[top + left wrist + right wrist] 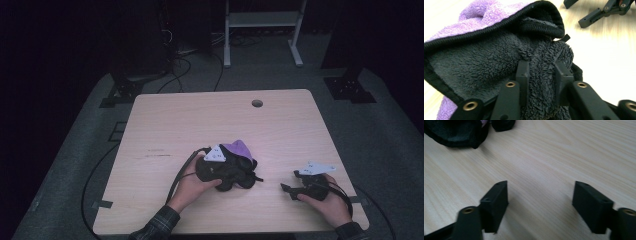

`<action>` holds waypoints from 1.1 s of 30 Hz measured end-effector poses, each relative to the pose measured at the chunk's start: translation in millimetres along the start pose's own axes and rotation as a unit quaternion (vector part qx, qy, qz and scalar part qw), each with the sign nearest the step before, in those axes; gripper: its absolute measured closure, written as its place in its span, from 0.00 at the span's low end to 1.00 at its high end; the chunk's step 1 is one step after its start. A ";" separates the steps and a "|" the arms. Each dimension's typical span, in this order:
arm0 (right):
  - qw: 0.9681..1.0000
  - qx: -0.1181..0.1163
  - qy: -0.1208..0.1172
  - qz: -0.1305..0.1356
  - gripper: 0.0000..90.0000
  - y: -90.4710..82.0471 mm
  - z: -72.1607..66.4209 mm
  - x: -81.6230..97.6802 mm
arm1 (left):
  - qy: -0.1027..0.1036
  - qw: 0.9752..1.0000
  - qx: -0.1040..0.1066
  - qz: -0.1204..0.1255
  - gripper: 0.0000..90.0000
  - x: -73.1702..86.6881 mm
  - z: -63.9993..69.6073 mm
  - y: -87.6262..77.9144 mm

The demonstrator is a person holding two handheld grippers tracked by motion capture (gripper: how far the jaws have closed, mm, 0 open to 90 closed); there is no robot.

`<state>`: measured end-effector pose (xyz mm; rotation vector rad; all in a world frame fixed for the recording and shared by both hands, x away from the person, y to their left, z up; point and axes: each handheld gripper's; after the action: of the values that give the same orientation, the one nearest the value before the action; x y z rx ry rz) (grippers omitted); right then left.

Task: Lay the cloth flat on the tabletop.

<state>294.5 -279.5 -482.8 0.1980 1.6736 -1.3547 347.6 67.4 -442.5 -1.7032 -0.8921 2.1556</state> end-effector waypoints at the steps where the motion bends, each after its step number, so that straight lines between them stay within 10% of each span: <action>1: 1.000 -0.004 -0.005 -0.005 0.42 -1.3 -1.7 -3.4 | -0.005 1.000 -0.001 0.006 0.66 0.7 -0.4 -2.5; 9: 0.997 -0.039 0.008 0.061 0.49 -15.2 -12.5 -24.1 | -0.029 0.998 -0.024 0.043 0.53 8.2 -5.9 -36.9; 21: 0.991 -0.096 -0.007 0.087 0.60 -11.8 -34.5 -52.1 | -0.048 0.994 -0.095 0.011 0.46 38.1 -26.4 -70.1; 33: 0.982 -0.148 -0.052 0.107 0.64 1.3 -75.6 -83.0 | -0.041 0.996 -0.082 -0.018 0.45 51.0 -32.4 -62.6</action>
<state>298.7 -182.1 -427.0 0.1271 1.6901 -0.9293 353.0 154.0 -449.2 -1.6677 -1.1409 2.1967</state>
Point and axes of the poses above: each handheld gripper's, and its own axes: y roughly forward along the jaws, x roughly out of its underside, z roughly to its right, and after that the axes turned 6 degrees about x, right-handed
